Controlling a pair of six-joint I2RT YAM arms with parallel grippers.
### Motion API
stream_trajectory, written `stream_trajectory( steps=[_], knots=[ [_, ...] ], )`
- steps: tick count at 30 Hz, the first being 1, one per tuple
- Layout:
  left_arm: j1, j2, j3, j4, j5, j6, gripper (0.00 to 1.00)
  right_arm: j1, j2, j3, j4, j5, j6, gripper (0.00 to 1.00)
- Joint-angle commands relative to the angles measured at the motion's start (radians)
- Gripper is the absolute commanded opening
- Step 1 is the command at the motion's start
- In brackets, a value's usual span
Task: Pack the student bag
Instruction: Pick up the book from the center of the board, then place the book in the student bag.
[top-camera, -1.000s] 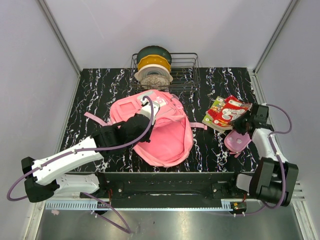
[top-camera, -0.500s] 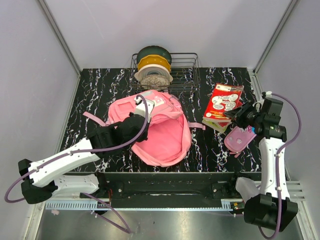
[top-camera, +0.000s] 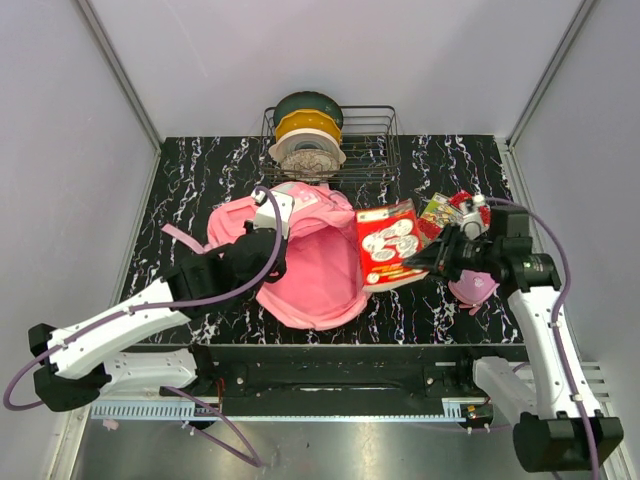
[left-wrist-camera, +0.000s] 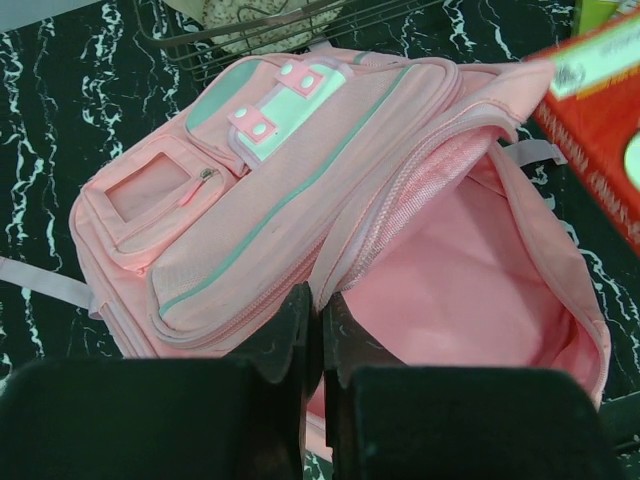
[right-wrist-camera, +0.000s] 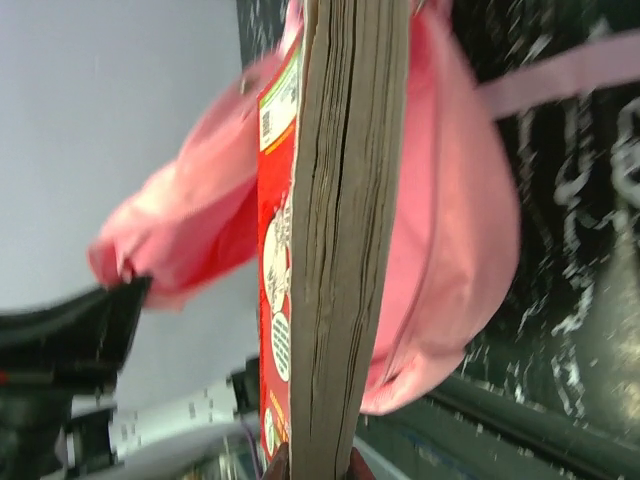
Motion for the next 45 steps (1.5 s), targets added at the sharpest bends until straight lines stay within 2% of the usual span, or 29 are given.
stream_trajectory(
  steps=[1, 7, 10, 13, 14, 16, 21, 25, 32, 36, 41, 45],
  knots=[
    [0.009, -0.001, 0.076, 0.088, -0.101, 0.016, 0.00, 0.118, -0.031, -0.005, 0.057, -0.052, 0.060, 0.00],
    [0.009, -0.002, 0.099, 0.070, -0.105, 0.010, 0.00, 0.217, -0.003, -0.071, 0.116, -0.101, 0.076, 0.00],
    [0.012, 0.013, 0.119, 0.043, -0.120, -0.006, 0.00, 0.255, -0.014, -0.086, 0.058, -0.111, 0.058, 0.00],
    [0.011, 0.004, 0.099, 0.064, -0.089, 0.014, 0.00, 0.270, -0.048, -0.181, 0.203, -0.164, 0.170, 0.00],
    [0.011, 0.000, 0.090, 0.094, -0.079, 0.020, 0.00, 0.278, -0.023, -0.198, 0.306, -0.173, 0.197, 0.00],
    [0.011, -0.013, 0.067, 0.113, -0.037, 0.039, 0.00, 0.307, 0.017, -0.209, 0.388, -0.158, 0.239, 0.00],
    [0.011, -0.089, 0.000, 0.200, 0.033, 0.071, 0.00, 0.404, 0.208, -0.158, 0.597, -0.097, 0.293, 0.00],
    [0.011, -0.129, -0.057, 0.269, 0.157, 0.111, 0.00, 0.457, 0.345, -0.167, 0.787, -0.031, 0.382, 0.00],
    [0.011, -0.145, -0.071, 0.289, 0.251, 0.128, 0.00, 0.536, 0.628, -0.146, 1.267, -0.034, 0.570, 0.00],
    [0.011, -0.149, -0.077, 0.309, 0.264, 0.128, 0.00, 0.585, 0.745, -0.075, 1.283, -0.005, 0.555, 0.00],
    [0.011, -0.166, -0.088, 0.320, 0.287, 0.140, 0.00, 0.591, 0.889, -0.051, 1.505, -0.019, 0.658, 0.00],
    [0.011, -0.175, -0.100, 0.322, 0.308, 0.154, 0.00, 0.606, 0.971, 0.003, 1.530, -0.037, 0.661, 0.00]
  ],
)
